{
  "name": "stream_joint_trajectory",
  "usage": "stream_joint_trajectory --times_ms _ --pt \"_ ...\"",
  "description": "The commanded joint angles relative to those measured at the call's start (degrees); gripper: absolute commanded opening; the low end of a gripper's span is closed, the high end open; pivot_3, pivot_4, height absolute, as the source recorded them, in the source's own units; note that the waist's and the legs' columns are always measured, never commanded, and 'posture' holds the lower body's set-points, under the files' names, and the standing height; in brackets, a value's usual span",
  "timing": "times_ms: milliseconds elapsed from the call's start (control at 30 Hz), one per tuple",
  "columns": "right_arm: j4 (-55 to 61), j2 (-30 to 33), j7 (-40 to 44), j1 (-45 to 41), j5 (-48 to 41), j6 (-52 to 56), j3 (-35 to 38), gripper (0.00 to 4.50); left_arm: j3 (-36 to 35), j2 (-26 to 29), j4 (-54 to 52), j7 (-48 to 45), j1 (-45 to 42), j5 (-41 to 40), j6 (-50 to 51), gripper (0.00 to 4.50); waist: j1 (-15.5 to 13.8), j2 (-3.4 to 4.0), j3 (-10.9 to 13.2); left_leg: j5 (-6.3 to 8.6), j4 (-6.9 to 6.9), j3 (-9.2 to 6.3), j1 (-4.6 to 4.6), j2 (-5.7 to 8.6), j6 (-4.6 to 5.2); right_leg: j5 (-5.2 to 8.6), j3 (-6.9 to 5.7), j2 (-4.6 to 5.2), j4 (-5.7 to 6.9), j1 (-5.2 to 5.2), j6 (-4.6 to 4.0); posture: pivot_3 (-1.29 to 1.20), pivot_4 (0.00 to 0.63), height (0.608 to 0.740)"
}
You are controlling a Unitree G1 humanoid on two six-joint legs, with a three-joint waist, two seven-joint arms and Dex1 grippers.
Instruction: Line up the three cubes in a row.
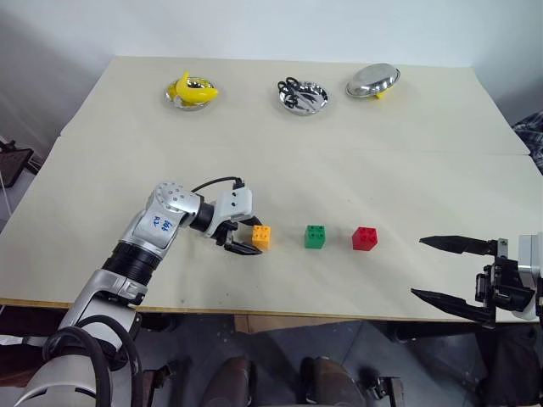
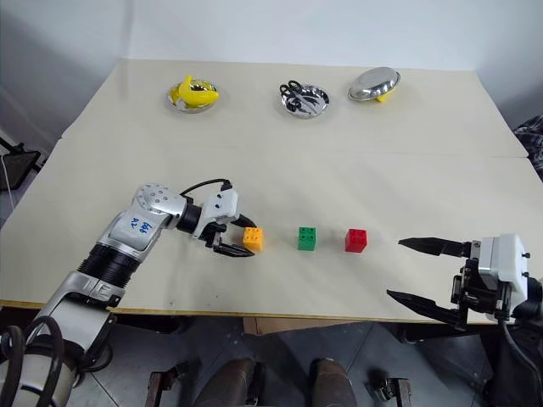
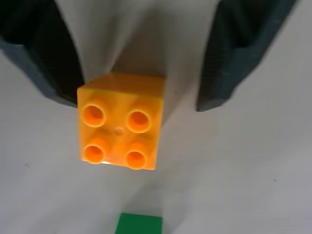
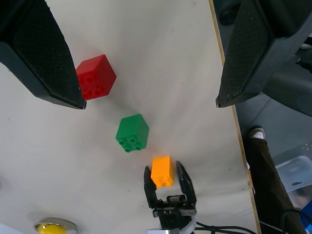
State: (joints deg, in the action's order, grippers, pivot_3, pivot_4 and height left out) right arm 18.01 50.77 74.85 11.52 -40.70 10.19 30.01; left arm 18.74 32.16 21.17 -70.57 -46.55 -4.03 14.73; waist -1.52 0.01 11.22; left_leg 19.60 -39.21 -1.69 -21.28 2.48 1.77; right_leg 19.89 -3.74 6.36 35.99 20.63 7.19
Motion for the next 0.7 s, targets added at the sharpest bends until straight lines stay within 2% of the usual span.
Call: stream_joint_trajectory --times_ms 33,100,200,300,400,500,700 --pt "1.1 -1.1 -0.1 -1.1 -0.8 -0.4 -0.8 4.5 -6.9 2.4 -3.9 -1.2 1.6 -5.0 -1.8 4.46 0.0 0.0 0.0 0.0 0.0 -0.01 0.0 -0.01 0.0 0.0 0.0 0.0 0.0 0.01 0.0 0.0 0.15 0.74" --pt "0.6 -1.3 0.1 -1.6 -0.5 -0.6 -1.5 4.5 -10.1 4.8 -5.0 -3.6 3.8 -7.4 -4.1 4.46 0.4 0.0 0.0 0.0 0.0 0.0 0.0 -0.03 -0.01 0.0 0.01 -0.01 0.01 0.04 0.0 0.0 0.15 0.74" --pt "-1.4 -1.2 1.1 -3.0 0.2 -1.3 -2.6 4.5 -16.3 11.6 -7.6 -8.3 11.2 -10.5 -11.3 4.46 1.1 0.02 0.0 -0.01 0.07 0.01 0.06 -0.07 -0.04 0.0 0.02 -0.02 0.01 0.06 -0.01 0.0 0.15 0.74" --pt "-3.7 -0.8 2.5 -4.4 0.8 -2.0 -3.1 4.5 -22.8 15.7 -9.8 -9.7 18.8 -14.8 -11.8 4.46 1.4 0.03 0.0 -0.01 0.09 -0.01 0.06 -0.07 -0.03 0.0 0.02 0.01 -0.01 0.04 -0.02 0.0 0.15 0.74" --pt "-5.4 -0.6 3.7 -5.7 1.4 -2.7 -3.5 4.5 -26.7 17.4 -10.4 -8.7 23.9 -15.7 -14.3 4.46 0.5 0.02 0.0 -0.01 0.04 -0.08 0.06 -0.02 -0.02 0.0 0.0 0.1 -0.03 -0.03 -0.01 0.0 0.15 0.74" --pt "-8.3 -0.4 6.3 -7.1 2.9 -4.4 -5.1 4.5 -34.6 18.3 -14.4 -6.0 34.6 -17.2 -16.2 4.46 0.3 0.03 0.0 0.0 0.01 -0.08 0.07 0.0 0.0 0.0 0.04 0.15 -0.1 -0.03 -0.02 0.0 0.15 0.74" --pt "-13.3 -0.3 10.1 -9.3 4.9 -7.8 -7.0 4.5 -40.3 18.0 -24.0 -2.5 45.3 -21.2 -12.1 4.46 0.0 0.03 0.0 0.01 0.05 -0.15 0.07 0.01 0.02 0.0 0.03 0.18 -0.16 -0.06 -0.03 0.0 0.15 0.74"
